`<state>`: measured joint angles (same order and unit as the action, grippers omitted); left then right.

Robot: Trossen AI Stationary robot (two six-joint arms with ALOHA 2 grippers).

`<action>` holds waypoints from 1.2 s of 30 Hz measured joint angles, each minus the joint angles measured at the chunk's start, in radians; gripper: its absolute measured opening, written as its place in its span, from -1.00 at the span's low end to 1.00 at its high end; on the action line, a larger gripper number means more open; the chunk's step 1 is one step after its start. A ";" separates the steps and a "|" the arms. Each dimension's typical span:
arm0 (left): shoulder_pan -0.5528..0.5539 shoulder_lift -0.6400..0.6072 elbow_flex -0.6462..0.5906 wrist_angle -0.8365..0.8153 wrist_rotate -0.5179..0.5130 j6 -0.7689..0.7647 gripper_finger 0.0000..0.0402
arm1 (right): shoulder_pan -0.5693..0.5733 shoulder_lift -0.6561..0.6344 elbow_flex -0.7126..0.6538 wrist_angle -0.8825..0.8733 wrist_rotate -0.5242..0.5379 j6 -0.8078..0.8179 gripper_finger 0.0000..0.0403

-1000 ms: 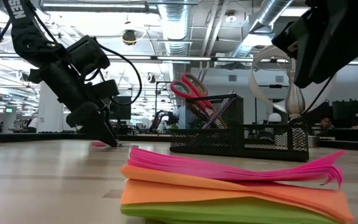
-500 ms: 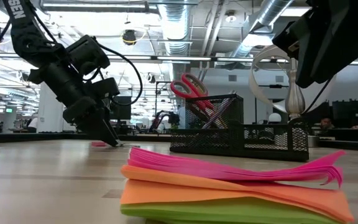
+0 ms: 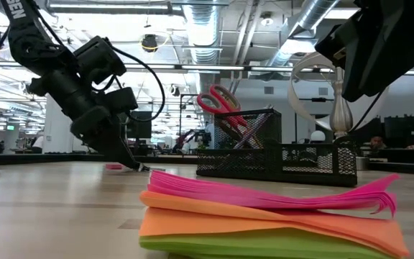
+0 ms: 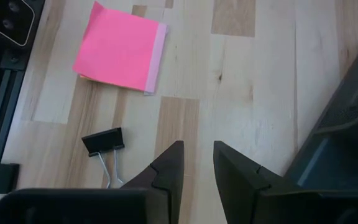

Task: Pick and place office supplies into organizer
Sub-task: Put the top binder clip into the desk organizer

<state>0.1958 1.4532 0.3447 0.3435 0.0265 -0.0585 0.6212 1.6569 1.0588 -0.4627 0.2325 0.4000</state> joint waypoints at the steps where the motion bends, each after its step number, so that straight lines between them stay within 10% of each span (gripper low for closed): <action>1: -0.003 0.000 0.000 0.000 -0.021 -0.030 -0.38 | 0.000 0.000 0.000 0.000 0.000 0.000 -0.60; 19: -0.124 0.000 0.000 0.028 -0.175 -0.277 0.14 | 0.000 0.000 0.000 0.000 0.000 0.003 -0.60; 36: -0.223 0.147 0.000 0.211 -0.352 -0.452 0.17 | 0.000 0.000 0.000 0.000 0.000 -0.008 -0.60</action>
<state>-0.0274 1.6001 0.3446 0.5546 -0.3258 -0.5101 0.6215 1.6569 1.0591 -0.4629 0.2323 0.3922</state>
